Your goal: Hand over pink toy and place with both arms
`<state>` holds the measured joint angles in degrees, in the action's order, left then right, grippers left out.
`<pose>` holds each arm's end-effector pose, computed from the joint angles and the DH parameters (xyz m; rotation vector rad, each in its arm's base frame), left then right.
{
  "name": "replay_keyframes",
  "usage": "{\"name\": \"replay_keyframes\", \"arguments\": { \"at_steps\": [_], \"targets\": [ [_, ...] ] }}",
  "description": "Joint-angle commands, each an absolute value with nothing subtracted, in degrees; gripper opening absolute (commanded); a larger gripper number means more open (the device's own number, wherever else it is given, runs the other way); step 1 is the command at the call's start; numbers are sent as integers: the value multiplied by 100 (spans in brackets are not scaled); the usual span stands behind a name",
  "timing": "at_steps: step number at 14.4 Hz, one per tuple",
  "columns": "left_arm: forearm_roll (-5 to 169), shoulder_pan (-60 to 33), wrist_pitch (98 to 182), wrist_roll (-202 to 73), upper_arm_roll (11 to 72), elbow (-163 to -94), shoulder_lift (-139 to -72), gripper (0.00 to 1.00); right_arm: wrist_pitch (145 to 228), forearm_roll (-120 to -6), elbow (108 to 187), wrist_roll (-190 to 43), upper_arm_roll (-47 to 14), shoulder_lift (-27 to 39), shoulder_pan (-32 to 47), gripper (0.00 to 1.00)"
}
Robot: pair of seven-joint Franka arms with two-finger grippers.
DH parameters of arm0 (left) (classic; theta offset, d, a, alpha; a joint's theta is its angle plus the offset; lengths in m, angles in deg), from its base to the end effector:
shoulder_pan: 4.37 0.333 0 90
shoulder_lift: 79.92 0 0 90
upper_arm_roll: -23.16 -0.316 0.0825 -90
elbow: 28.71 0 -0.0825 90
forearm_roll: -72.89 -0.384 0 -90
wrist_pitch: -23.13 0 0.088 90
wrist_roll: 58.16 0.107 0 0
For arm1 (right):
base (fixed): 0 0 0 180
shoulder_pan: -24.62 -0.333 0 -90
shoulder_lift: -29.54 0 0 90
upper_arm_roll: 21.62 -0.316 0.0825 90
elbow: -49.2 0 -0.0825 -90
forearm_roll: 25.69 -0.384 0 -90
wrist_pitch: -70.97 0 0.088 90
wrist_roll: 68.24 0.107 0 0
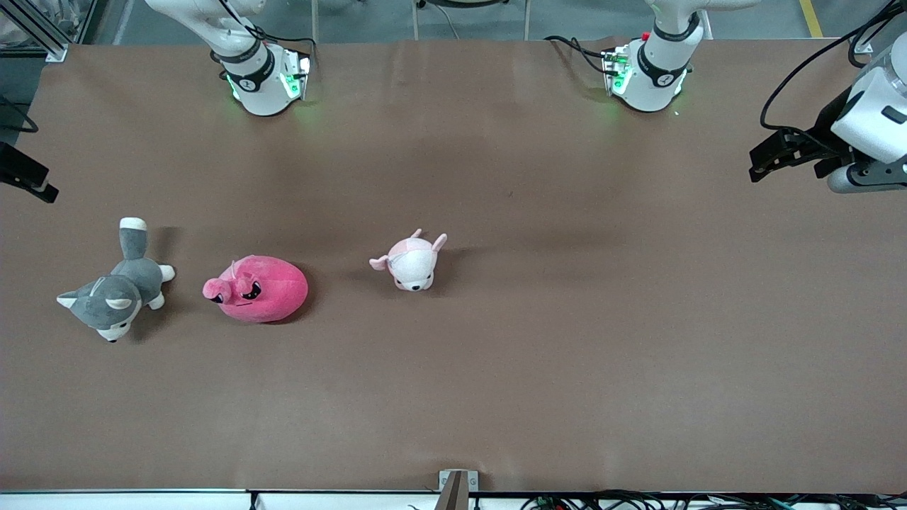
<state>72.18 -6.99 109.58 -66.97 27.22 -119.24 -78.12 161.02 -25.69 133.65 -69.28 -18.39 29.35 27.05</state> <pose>0.5347 -0.0619 0.6320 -3.1206 -0.0589 0.0586 0.5532 -0.0548 0.6685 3.1299 -0.1262 0.1477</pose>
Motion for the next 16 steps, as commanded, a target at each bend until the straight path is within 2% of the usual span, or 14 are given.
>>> {"name": "replay_keyframes", "arguments": {
  "at_steps": [1, 4, 7, 12, 16],
  "targets": [
    [7281, -674, 10864, -6704, 2729, -11924, -7745, 100, 16396, -2463, 13938, -6886, -2213, 3271, 3137, 100],
    [7281, -675, 10847, -6722, 2738, -11924, -7772, 100, 16413, -2455, 13999, -6886, -2382, 3288, 3288, 100],
    [7210, -692, 10864, -6722, 2756, -11862, -7781, 100, 16659, -2455, 14525, -6886, -2400, 3595, 3270, 100],
    [7202, -666, 10856, -6625, 2712, -11678, -7894, 100, 16668, -2481, 14904, -6859, -2382, 3833, 3288, 100],
    [7193, -710, 10856, -6678, 2738, -11572, -7921, 100, 16651, -2464, 14931, -6885, -2391, 3842, 3270, 100]
  ]
}}
